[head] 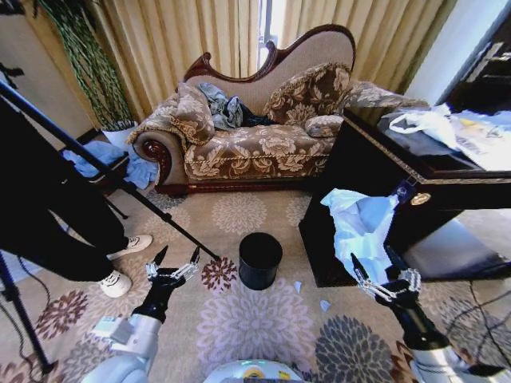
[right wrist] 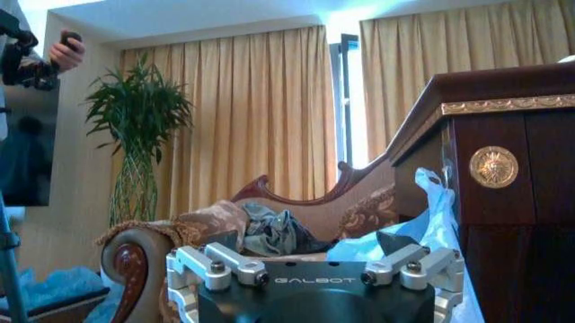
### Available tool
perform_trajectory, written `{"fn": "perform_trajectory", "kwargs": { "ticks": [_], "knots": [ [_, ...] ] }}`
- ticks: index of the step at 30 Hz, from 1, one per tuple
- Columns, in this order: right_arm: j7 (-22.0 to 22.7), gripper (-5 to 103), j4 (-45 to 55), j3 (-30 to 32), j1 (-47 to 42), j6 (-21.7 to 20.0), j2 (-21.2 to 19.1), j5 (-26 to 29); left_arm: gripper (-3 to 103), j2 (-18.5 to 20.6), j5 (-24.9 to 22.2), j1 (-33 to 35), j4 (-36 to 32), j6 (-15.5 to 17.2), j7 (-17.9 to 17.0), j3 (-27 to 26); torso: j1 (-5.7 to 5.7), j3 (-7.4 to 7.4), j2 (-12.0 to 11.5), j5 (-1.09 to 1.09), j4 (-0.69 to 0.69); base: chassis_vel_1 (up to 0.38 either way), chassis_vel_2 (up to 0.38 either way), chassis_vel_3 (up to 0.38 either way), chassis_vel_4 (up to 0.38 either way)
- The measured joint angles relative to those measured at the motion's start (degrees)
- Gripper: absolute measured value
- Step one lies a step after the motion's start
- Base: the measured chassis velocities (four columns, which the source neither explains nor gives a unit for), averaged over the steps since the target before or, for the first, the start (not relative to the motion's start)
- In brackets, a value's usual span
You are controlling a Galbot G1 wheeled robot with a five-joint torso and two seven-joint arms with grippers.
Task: Place a garbage bag over the trash bin.
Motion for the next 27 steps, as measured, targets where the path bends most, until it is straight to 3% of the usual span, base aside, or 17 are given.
{"fn": "perform_trajectory", "kwargs": {
  "ticks": [7,14,19,23,24,26,27],
  "knots": [
    [1.37,100,-0.55,0.71,-0.11,0.35,0.79,-2.26,100,7.22,-0.46,-0.7,0.0,-0.13,0.42,0.23,0.0,0.0,0.0,0.0,-0.01,0.0,0.0,0.0,0.0],
    [1.66,100,-0.57,1.25,-0.2,0.66,1.19,-2.4,100,8.82,-2.47,-2.36,0.44,1.26,-0.09,0.64,0.0,0.0,0.0,0.0,0.0,0.0,0.0,0.0,0.0],
    [1.52,100,-0.66,1.32,-0.21,0.3,1.11,-2.35,100,13.65,-4.13,-3.87,1.29,2.11,-1.33,0.63,0.0,0.0,0.0,0.0,0.01,0.0,0.0,0.0,0.0],
    [1.3,100,-0.85,1.11,-0.26,0.09,1.38,-2.44,100,20.0,-10.67,-8.89,2.01,5.62,-3.49,0.36,0.0,0.0,0.0,0.0,0.0,0.0,0.0,0.0,0.0],
    [1.3,100,-0.85,1.11,-0.26,0.09,1.38,-2.44,100,20.0,-10.67,-8.89,2.01,5.62,-3.49,0.36,0.0,0.0,0.0,0.0,0.0,0.0,0.0,0.0,0.0],
    [1.26,100,-1.03,1.12,-0.42,0.09,1.46,-2.46,100,23.44,-16.43,-11.77,2.41,7.89,-5.01,1.0,0.0,0.0,0.0,-0.01,0.0,0.0,0.0,0.0,0.0],
    [1.25,100,-1.25,1.32,-0.6,0.09,1.47,-2.39,100,26.48,-21.78,-14.14,3.11,9.38,-6.48,1.63,0.0,0.0,0.0,0.0,-0.01,0.0,0.0,0.0,0.0]
  ]
}}
